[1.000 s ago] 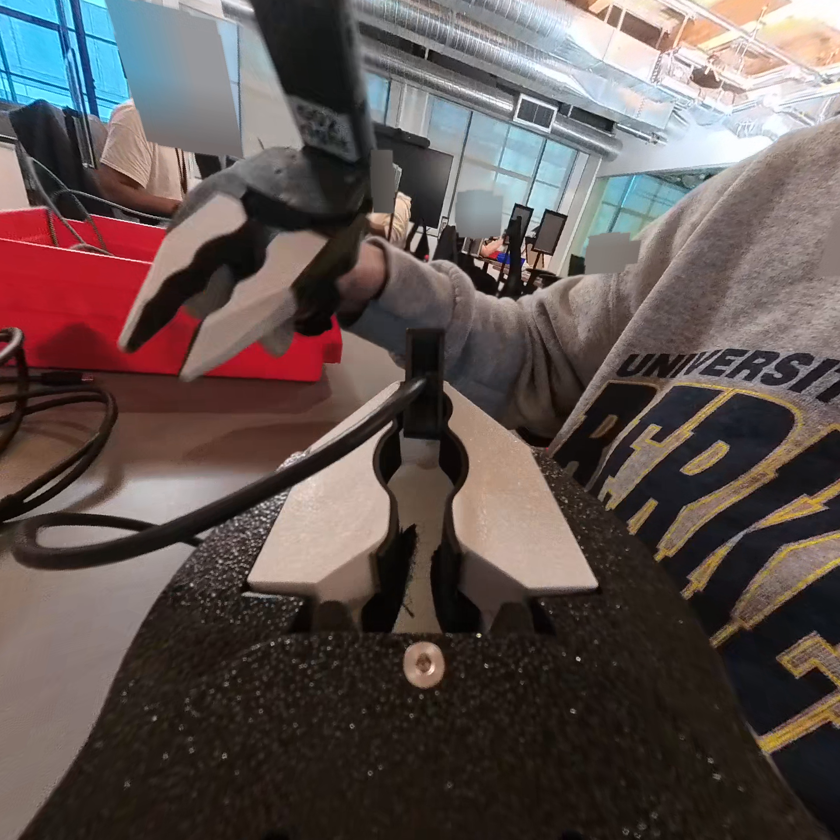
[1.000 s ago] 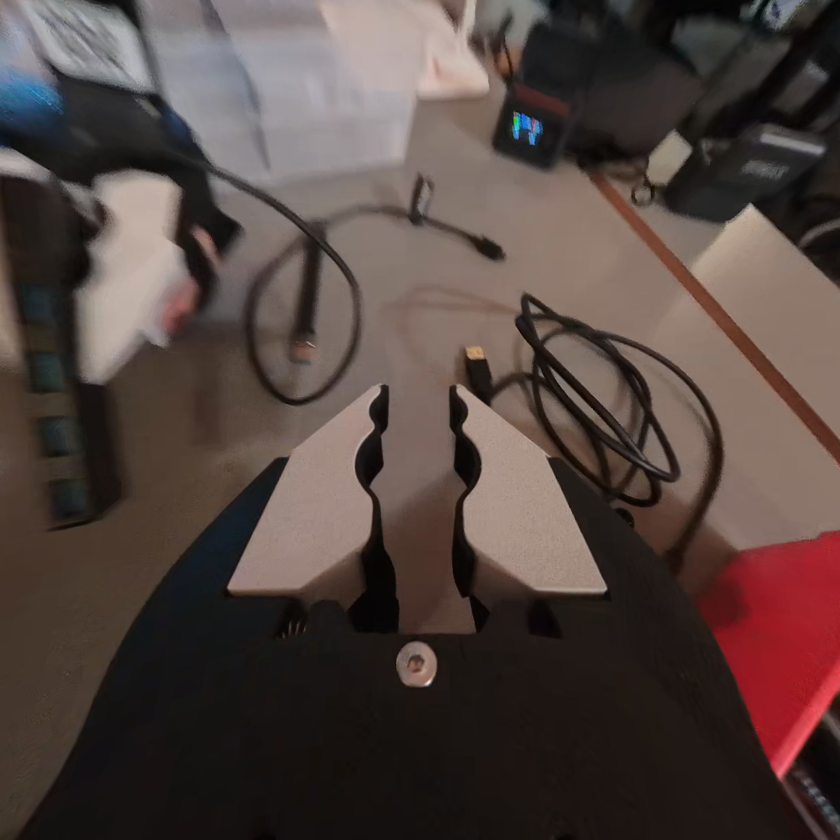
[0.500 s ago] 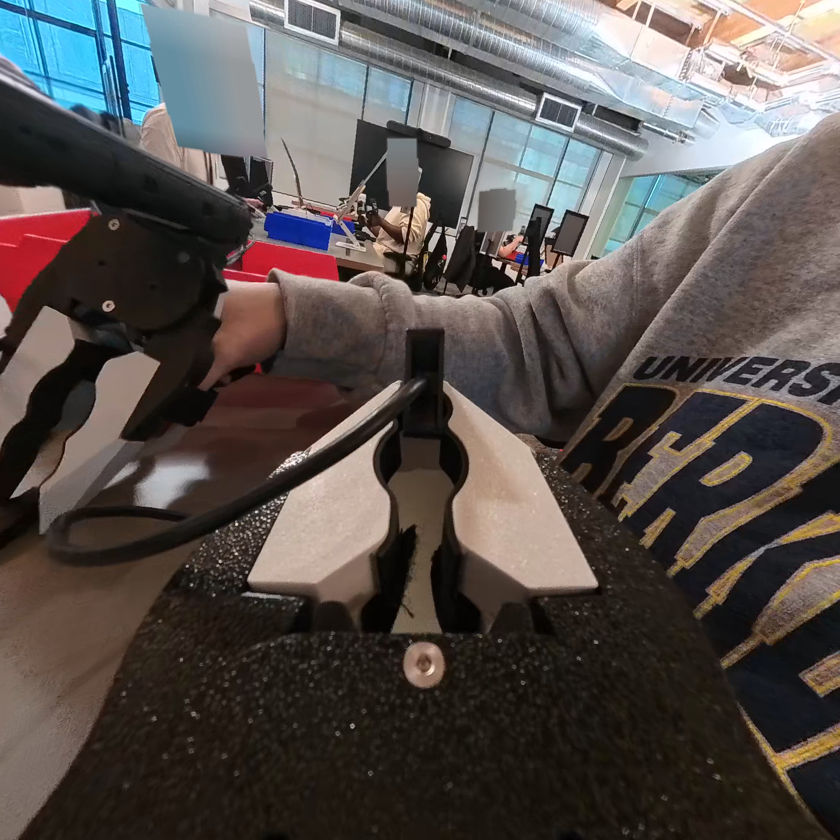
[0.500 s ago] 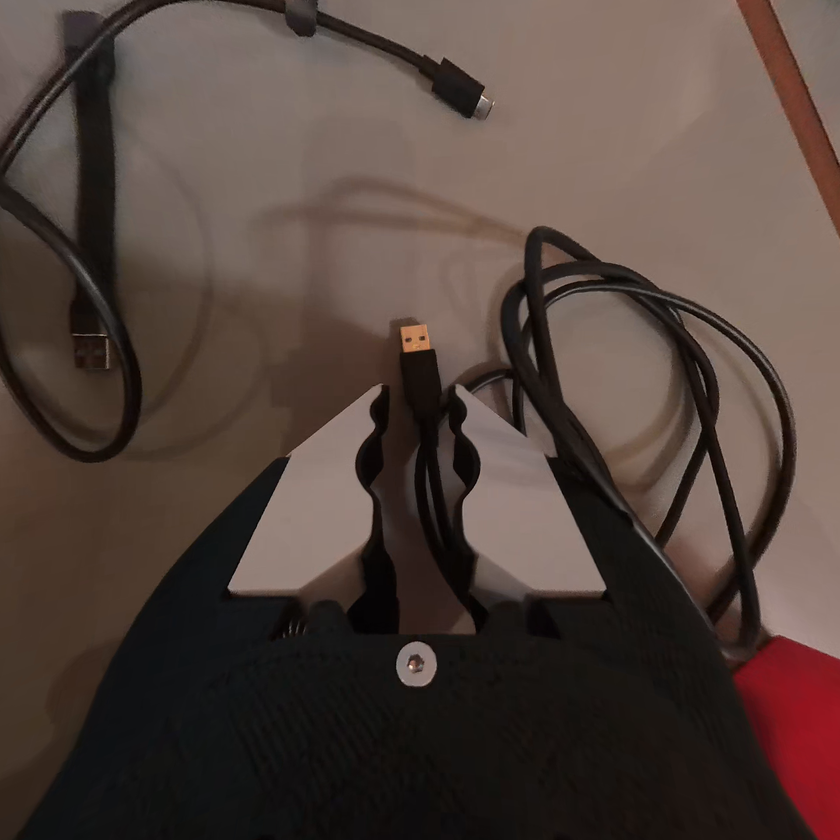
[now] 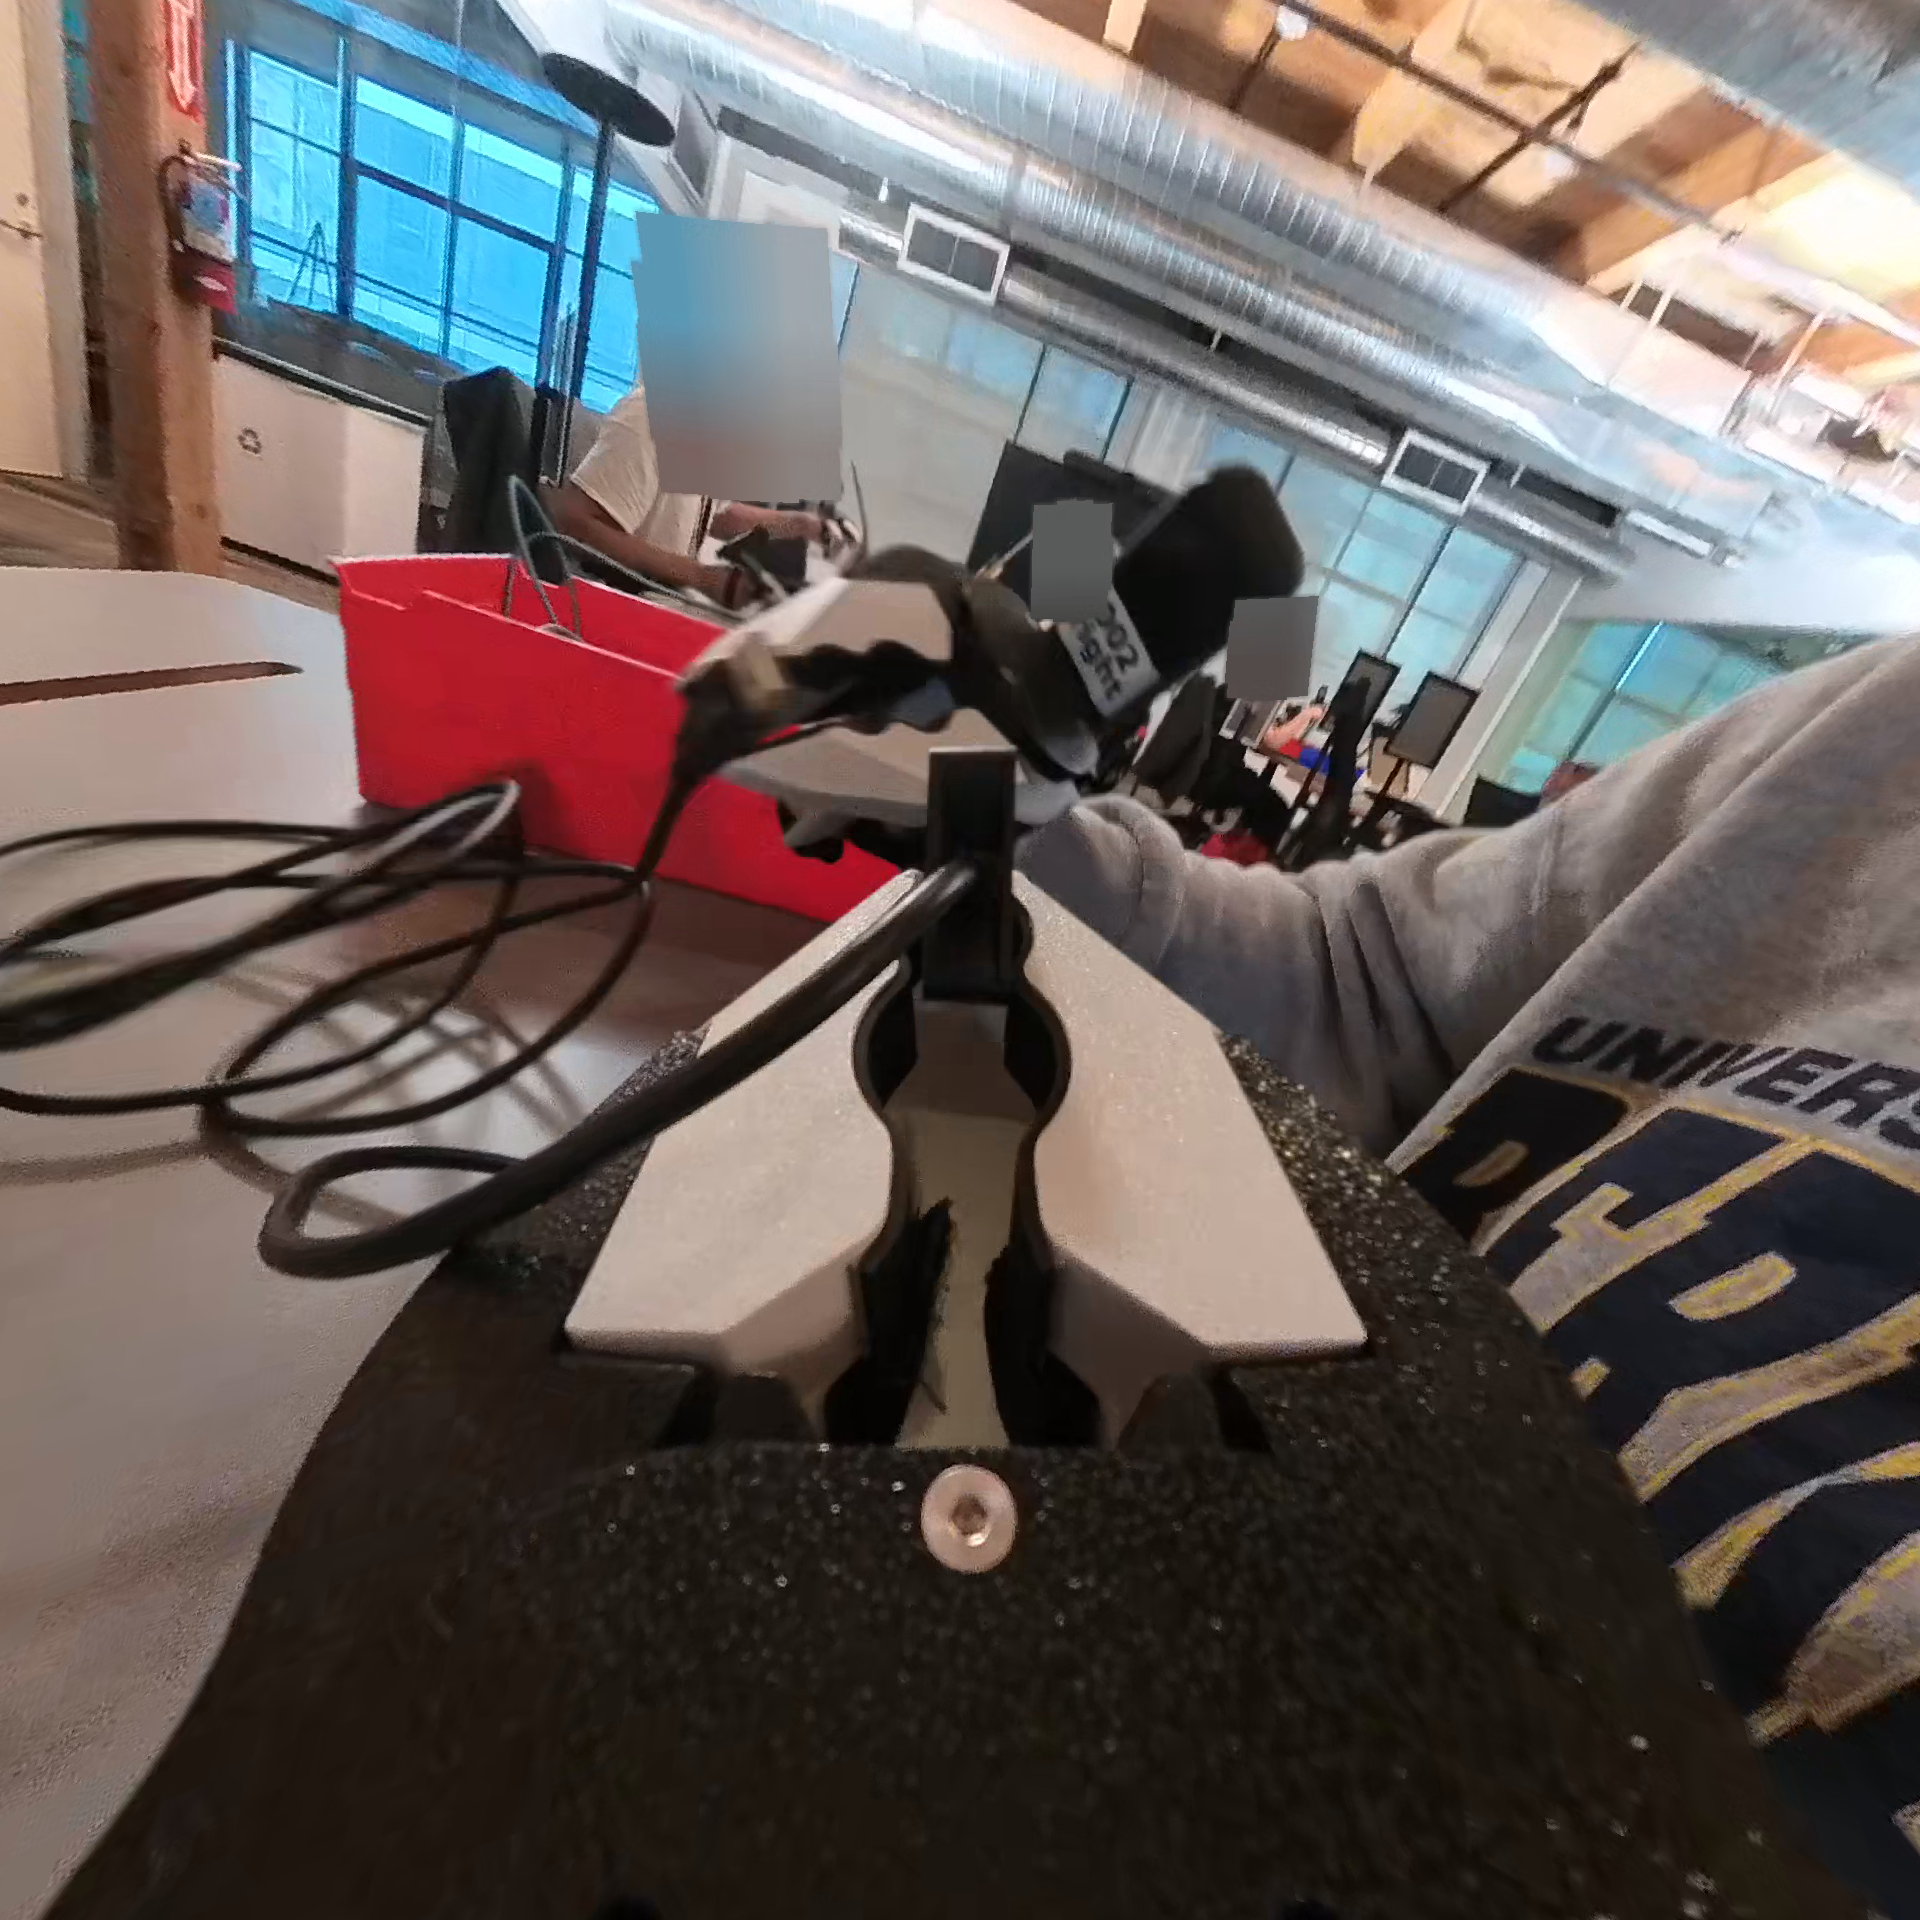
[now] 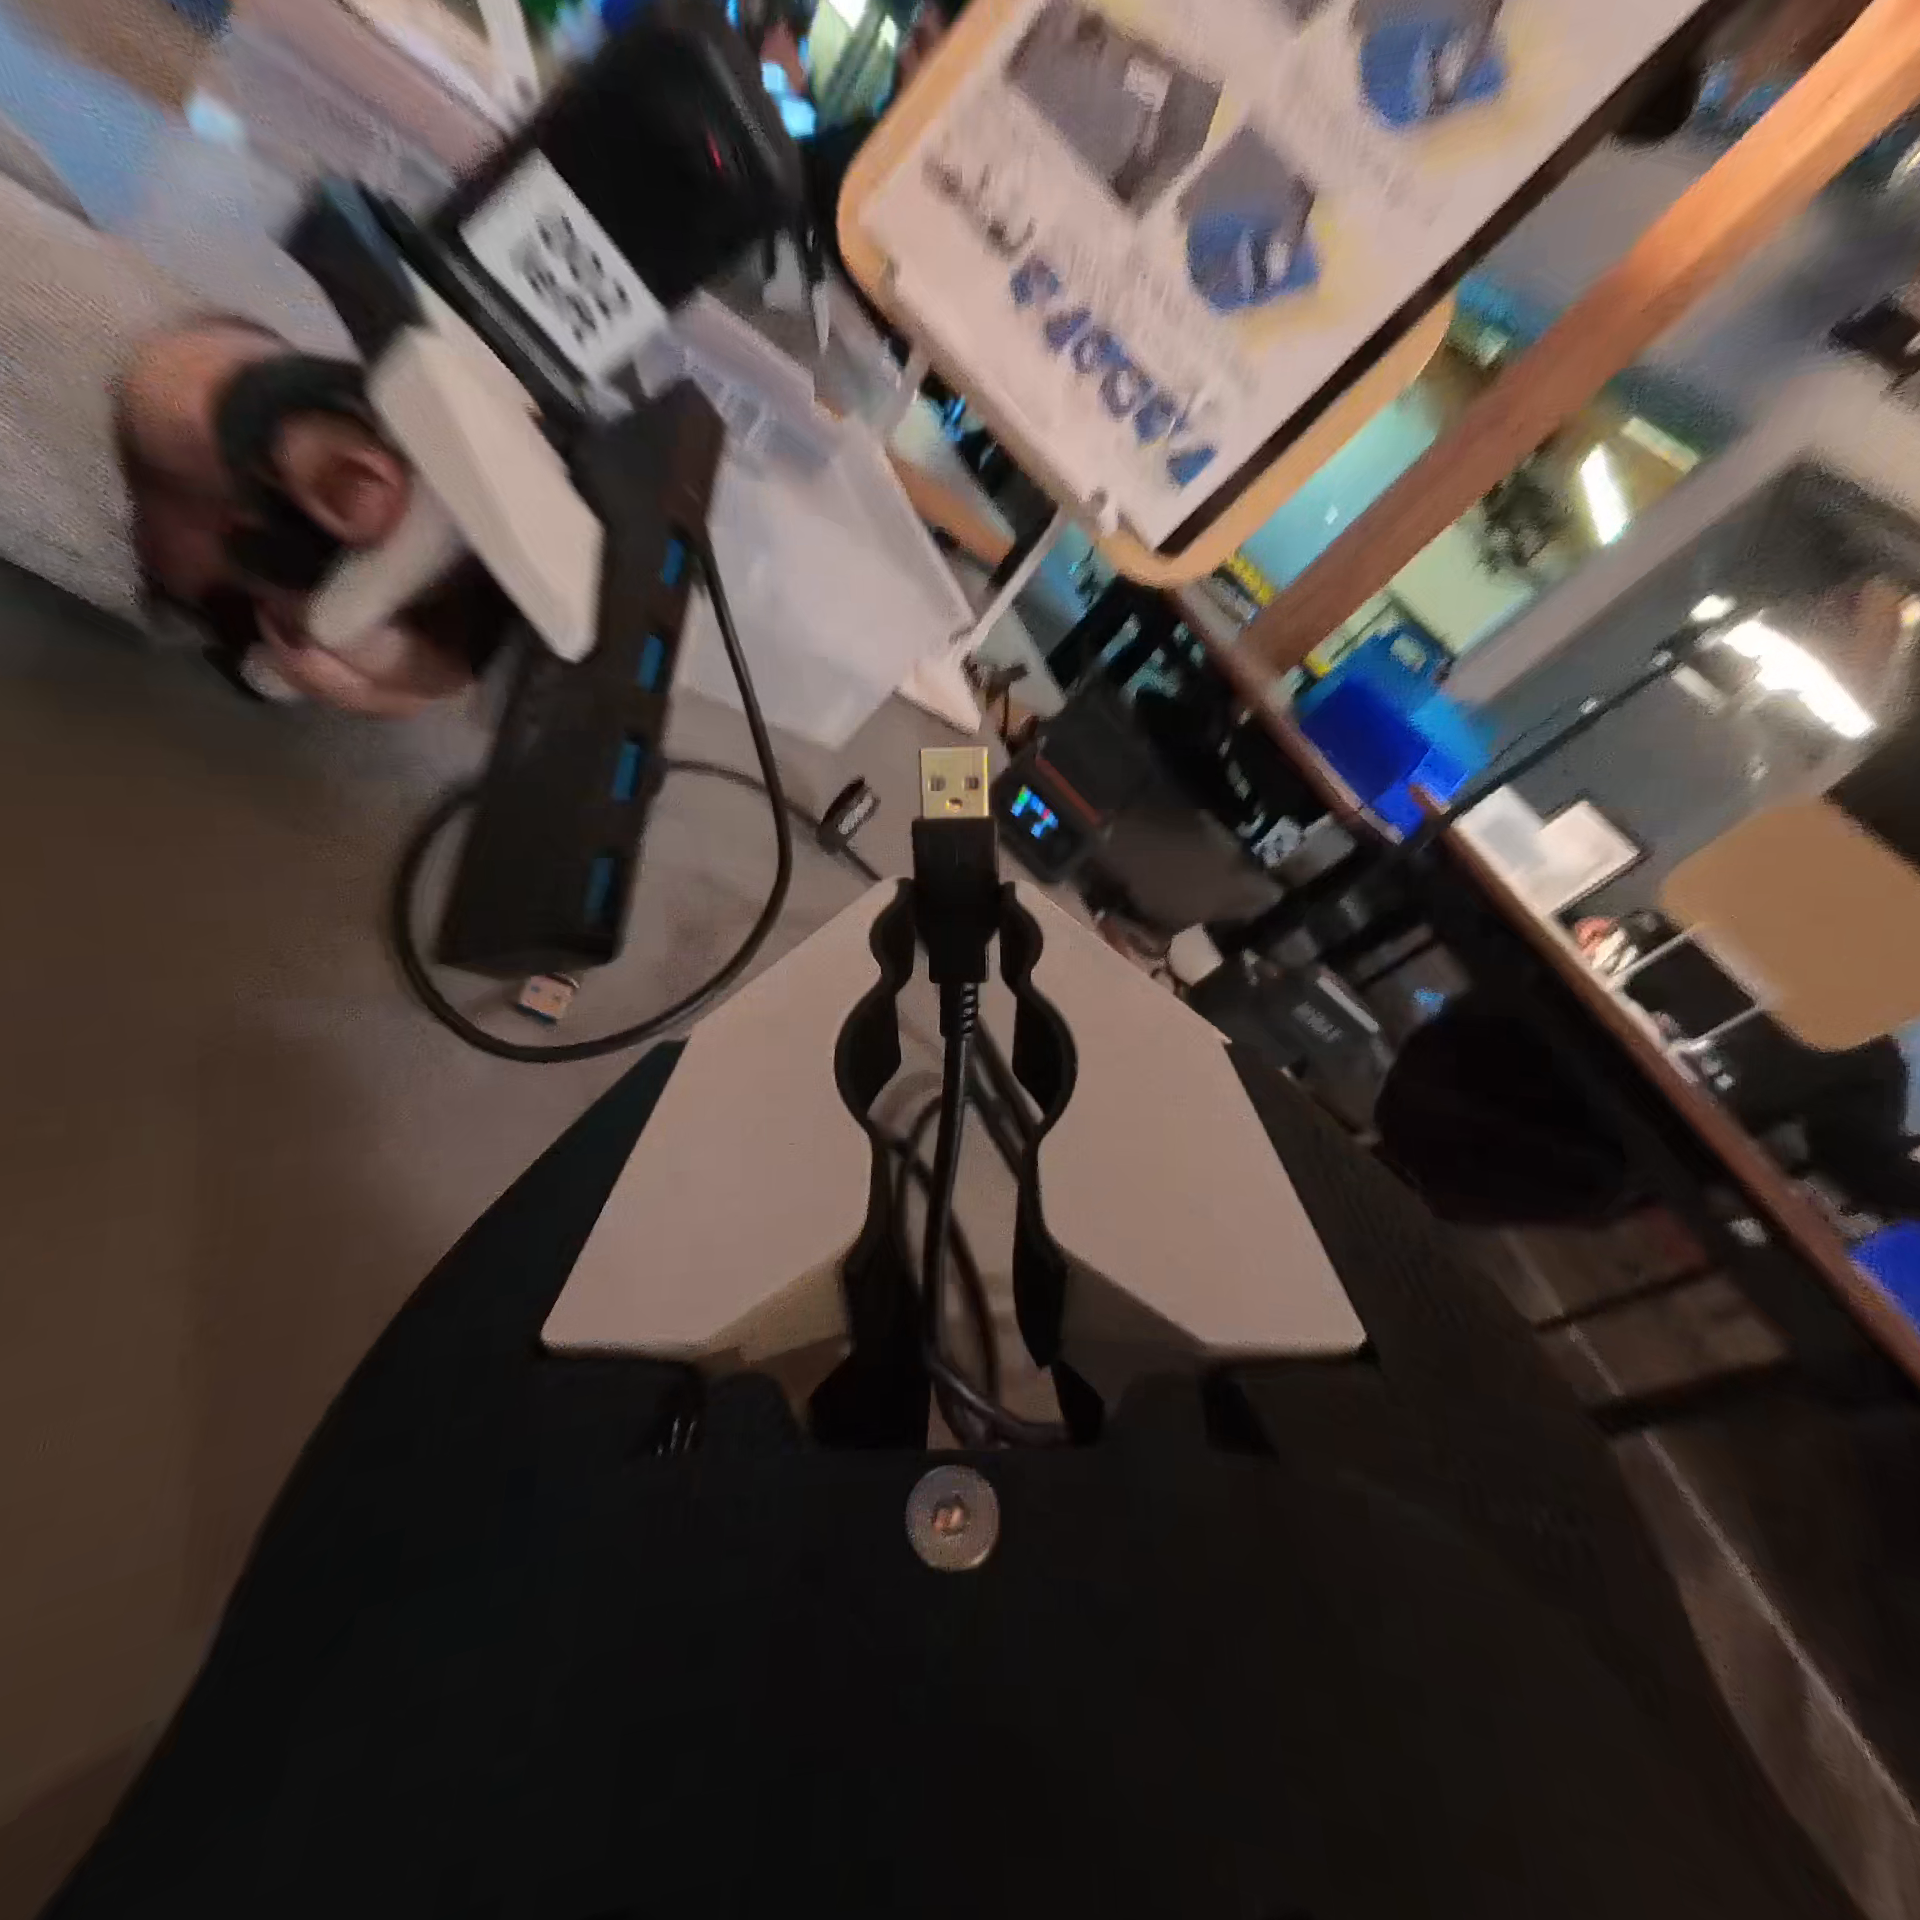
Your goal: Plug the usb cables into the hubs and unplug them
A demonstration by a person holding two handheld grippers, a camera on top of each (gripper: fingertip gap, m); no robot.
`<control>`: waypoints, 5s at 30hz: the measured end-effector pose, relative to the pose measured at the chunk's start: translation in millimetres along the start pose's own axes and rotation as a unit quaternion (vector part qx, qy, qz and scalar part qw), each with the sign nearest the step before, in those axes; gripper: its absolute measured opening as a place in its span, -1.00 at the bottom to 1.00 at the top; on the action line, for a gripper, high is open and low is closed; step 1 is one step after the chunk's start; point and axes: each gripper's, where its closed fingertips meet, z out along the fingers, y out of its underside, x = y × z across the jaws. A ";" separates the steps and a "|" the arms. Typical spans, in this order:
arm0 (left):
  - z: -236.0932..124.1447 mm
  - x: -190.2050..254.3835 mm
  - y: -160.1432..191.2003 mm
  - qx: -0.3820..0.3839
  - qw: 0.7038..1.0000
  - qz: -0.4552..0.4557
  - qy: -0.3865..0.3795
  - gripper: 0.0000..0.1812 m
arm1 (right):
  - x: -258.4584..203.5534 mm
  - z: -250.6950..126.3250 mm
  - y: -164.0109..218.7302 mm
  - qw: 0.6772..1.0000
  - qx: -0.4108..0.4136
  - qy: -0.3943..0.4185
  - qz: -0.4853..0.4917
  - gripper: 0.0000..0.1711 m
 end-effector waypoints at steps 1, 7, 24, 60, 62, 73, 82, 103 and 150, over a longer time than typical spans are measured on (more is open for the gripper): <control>-1.0 1.2 -3.0 0.010 1.000 -0.007 0.007 -0.90 | -1.7 -8.9 -8.4 1.000 0.017 0.009 -0.005 -0.83; -1.3 24.2 -14.2 0.051 0.996 0.023 0.068 -0.90 | -15.5 -38.9 -37.9 0.998 0.029 0.035 -0.052 -0.83; 4.7 40.9 -5.9 0.030 0.990 0.120 0.072 -0.90 | -36.0 -45.2 -64.0 0.854 -0.139 0.102 -0.491 -0.84; 14.8 -7.0 33.3 -0.080 0.986 0.116 -0.089 -0.90 | -42.2 -36.6 -15.1 0.656 -0.280 -0.028 -0.701 -0.84; 14.2 -6.3 32.3 -0.078 0.986 0.115 -0.088 -0.90 | -41.9 -37.4 -15.2 0.656 -0.280 -0.030 -0.700 -0.84; 13.0 -5.3 35.8 -0.107 0.968 0.195 -0.117 -0.91 | -46.5 -39.0 -12.4 0.673 -0.301 -0.053 -0.674 -0.83; 10.7 -5.0 32.2 -0.095 0.966 0.209 -0.116 -0.91 | -42.9 -38.8 -10.8 0.712 -0.315 -0.040 -0.626 -0.83; 16.8 17.0 31.4 -0.156 0.699 0.670 -0.197 -0.93 | -81.9 -89.3 -9.9 0.795 -0.476 -0.346 0.150 -0.84; 37.3 11.4 97.0 -0.276 0.582 0.755 -0.119 -0.91 | -128.8 -94.0 30.1 0.721 -0.500 -0.416 0.239 -0.85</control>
